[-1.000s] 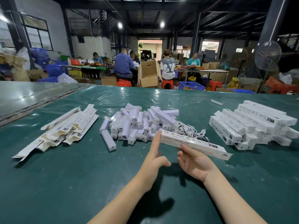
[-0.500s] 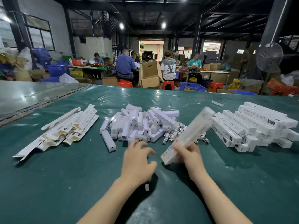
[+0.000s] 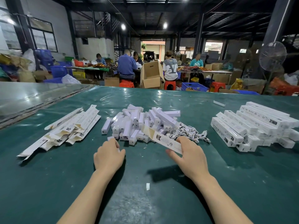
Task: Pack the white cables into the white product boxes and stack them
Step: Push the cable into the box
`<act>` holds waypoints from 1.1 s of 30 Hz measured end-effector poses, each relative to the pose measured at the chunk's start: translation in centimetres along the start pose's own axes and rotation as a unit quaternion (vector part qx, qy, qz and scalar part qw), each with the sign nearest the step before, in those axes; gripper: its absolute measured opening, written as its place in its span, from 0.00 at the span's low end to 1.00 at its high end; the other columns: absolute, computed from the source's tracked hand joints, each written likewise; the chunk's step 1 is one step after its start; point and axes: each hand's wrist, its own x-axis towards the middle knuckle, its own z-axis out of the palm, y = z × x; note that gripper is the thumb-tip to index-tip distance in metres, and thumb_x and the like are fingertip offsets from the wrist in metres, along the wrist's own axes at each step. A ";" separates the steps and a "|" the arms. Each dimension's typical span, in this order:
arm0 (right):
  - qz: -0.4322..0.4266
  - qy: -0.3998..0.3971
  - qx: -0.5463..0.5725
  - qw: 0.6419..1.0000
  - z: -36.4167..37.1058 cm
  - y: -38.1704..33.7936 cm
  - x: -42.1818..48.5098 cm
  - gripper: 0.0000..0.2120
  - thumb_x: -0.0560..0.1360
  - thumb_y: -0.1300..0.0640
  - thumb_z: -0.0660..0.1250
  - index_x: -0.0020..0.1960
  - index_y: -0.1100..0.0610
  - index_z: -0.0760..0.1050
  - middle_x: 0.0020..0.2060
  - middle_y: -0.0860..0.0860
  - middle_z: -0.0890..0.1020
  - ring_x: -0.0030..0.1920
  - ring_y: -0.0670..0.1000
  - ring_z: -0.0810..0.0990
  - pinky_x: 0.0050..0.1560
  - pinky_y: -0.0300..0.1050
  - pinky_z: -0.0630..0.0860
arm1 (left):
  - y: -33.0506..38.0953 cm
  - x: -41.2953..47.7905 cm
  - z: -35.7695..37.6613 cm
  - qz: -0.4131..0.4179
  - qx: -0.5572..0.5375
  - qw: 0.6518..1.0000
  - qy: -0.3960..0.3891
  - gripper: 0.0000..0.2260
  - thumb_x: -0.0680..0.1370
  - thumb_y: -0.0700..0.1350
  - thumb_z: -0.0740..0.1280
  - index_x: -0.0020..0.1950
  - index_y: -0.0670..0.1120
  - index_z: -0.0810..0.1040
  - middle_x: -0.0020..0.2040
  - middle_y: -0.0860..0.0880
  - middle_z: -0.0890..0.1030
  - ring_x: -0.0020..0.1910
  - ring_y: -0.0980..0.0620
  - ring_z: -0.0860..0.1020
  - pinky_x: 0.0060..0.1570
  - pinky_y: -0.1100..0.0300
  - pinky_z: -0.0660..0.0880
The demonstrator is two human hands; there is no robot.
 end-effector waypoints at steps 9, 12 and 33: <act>0.005 -0.052 -0.127 0.991 0.3 0.3 0.0 0.22 0.69 0.31 0.59 0.48 0.47 0.76 0.42 0.46 0.77 0.46 0.50 0.76 0.38 0.42 0.58 | -0.2 0.2 -0.1 -0.045 -0.050 0.998 0.003 0.22 0.76 0.47 0.61 0.68 0.45 0.61 0.56 0.44 0.76 0.53 0.41 0.74 0.50 0.53 0.66; 0.026 -0.050 -0.122 0.991 0.3 0.3 -0.1 0.21 0.70 0.31 0.60 0.46 0.48 0.75 0.41 0.46 0.76 0.45 0.50 0.77 0.35 0.43 0.61 | 0.3 0.3 -0.5 -0.069 -0.257 0.964 0.012 0.22 0.76 0.42 0.60 0.70 0.44 0.61 0.46 0.50 0.79 0.49 0.44 0.75 0.50 0.54 0.68; 0.007 -0.081 -0.104 0.991 0.5 0.2 0.0 0.23 0.68 0.29 0.58 0.47 0.48 0.73 0.43 0.45 0.76 0.47 0.49 0.77 0.37 0.43 0.65 | 3.3 -1.3 -0.3 -0.038 -0.639 0.760 -0.113 0.02 0.76 0.40 0.66 0.47 0.44 0.74 0.46 0.44 0.81 0.36 0.54 0.82 0.34 0.62 0.79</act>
